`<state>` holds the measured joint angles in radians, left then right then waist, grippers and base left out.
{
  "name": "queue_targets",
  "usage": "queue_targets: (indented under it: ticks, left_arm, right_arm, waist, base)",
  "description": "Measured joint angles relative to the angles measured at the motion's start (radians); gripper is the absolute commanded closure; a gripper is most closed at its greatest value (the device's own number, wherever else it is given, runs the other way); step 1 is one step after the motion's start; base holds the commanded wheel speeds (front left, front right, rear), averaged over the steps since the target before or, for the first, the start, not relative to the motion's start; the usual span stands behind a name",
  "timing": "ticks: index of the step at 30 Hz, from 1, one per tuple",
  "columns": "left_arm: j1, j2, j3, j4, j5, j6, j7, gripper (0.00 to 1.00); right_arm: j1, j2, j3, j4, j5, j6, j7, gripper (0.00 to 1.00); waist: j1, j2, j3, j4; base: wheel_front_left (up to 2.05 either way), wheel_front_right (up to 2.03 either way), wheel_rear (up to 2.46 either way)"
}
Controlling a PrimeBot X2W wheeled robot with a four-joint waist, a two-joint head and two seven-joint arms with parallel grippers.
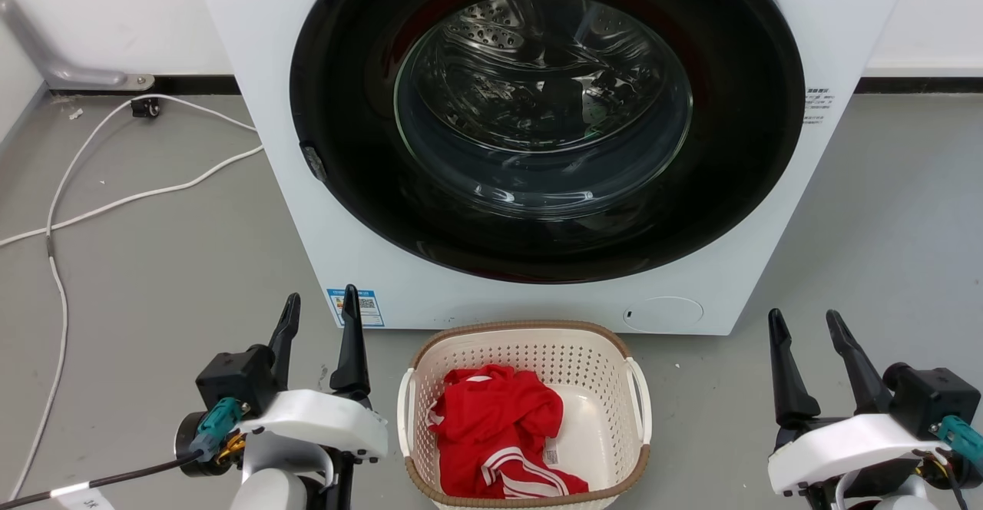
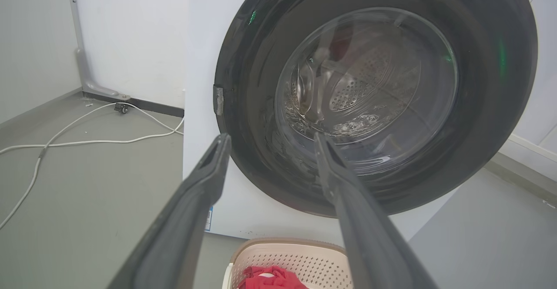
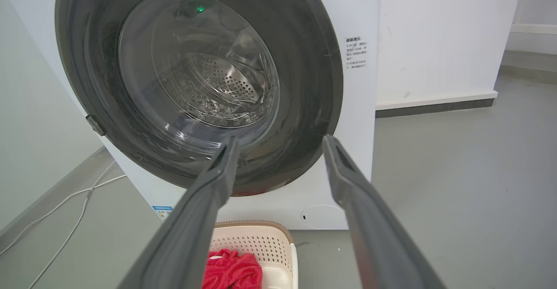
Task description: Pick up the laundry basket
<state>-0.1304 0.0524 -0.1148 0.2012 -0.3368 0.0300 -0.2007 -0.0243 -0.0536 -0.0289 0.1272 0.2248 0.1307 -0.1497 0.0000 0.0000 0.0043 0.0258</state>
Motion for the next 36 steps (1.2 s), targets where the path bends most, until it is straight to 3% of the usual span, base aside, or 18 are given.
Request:
queue_targets:
  ticks: [12,36]
  left_arm:
    - [-0.009,-0.001,-0.012,0.014,0.109,0.007,-0.024,0.0]
    - [-0.018,-0.002,-0.042,0.034,0.228,0.028,-0.06,0.0]
  right_arm:
    - [0.011,0.001,0.002,-0.011,-0.097,0.0,-0.006,0.0]
    - [0.025,0.002,0.0,-0.038,-0.245,0.0,-0.027,0.0]
  waist:
    - [0.0,0.0,-0.002,0.004]
    - [0.0,0.0,0.006,0.014]
  base:
    - [0.0,0.0,0.0]
    - [0.0,0.0,0.0]
